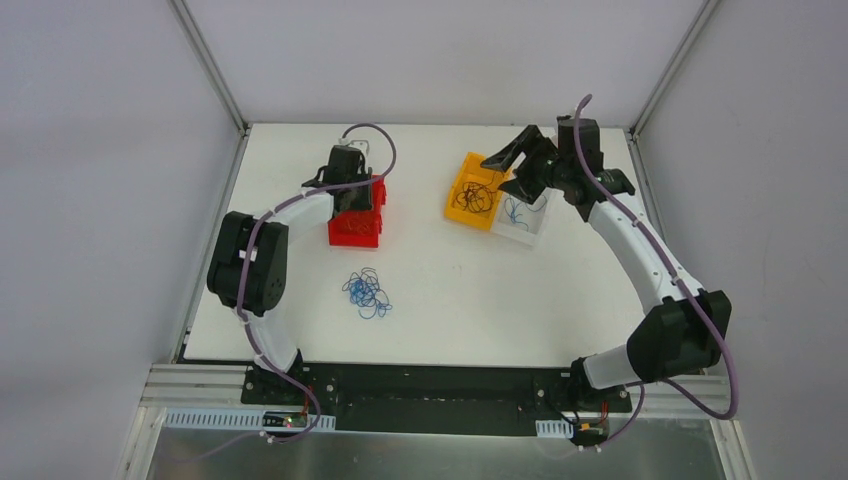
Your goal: Untangle the cables
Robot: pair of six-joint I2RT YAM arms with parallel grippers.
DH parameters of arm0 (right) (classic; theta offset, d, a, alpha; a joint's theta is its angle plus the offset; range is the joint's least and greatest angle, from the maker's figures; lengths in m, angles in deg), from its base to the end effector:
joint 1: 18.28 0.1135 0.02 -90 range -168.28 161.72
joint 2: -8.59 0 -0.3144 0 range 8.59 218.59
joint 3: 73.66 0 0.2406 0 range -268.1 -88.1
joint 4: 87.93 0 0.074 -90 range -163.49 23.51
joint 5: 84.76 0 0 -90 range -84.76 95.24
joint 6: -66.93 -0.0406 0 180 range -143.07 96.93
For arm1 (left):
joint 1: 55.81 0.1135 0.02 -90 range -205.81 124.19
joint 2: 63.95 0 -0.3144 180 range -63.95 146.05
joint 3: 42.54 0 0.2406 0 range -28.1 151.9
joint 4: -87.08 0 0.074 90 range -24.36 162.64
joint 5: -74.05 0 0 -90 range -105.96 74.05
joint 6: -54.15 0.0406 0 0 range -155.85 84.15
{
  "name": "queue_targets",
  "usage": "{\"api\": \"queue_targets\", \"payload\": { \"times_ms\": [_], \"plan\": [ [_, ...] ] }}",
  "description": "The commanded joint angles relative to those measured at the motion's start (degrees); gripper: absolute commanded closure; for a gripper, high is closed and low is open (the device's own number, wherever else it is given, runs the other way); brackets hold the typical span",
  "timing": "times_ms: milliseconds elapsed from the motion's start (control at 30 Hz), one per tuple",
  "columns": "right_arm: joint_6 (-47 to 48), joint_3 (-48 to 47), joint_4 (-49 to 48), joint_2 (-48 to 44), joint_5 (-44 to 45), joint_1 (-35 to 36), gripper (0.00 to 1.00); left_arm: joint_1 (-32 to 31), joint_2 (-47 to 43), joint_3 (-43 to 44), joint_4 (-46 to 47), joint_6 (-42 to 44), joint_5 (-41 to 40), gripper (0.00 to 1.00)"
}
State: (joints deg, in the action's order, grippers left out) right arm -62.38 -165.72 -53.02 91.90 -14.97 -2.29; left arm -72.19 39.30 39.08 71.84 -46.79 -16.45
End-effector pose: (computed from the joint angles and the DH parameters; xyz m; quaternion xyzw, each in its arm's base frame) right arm 0.3055 0.1021 0.4129 0.0780 0.8371 0.3735 0.3920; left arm 0.3910 -0.1145 0.2621 0.0405 0.8935 -0.1018 0.4355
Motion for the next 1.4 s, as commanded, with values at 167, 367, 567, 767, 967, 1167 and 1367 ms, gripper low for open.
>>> {"api": "queue_targets", "payload": {
  "times_ms": [167,367,567,767,967,1167,1367],
  "plan": [
    [3.0,6.0,4.6,-10.1,0.8,0.0,0.25,0.2,-8.2,3.6,-8.0,0.5,-1.6,0.42],
    [2.6,10.4,4.4,-13.4,-0.2,0.2,0.25,0.1,-17.9,3.3,-13.2,-0.3,-2.6,0.3],
    [5.4,13.9,5.4,-15.0,-1.0,3.6,0.25,-0.3,-27.8,0.9,-23.8,-3.9,0.3,0.26],
    [6.0,19.4,4.0,-17.4,0.6,8.3,0.25,-1.6,-42.5,-16.2,-29.2,-11.5,8.0,0.25],
    [5.7,22.2,3.5,-18.8,-0.6,11.5,0.25,-3.3,-48.5,-25.5,-29.4,-13.9,11.0,0.26],
    [5.4,22.4,4.5,-20.0,0.3,13.5,0.26,-6.7,-42.3,-23.5,-28.7,-12.6,6.4,0.28],
    [5.7,23.1,6.5,-22.5,1.1,13.6,0.27,-7.9,-34.9,-23.2,-25.6,-11.9,6.3,0.34]
  ]
}}
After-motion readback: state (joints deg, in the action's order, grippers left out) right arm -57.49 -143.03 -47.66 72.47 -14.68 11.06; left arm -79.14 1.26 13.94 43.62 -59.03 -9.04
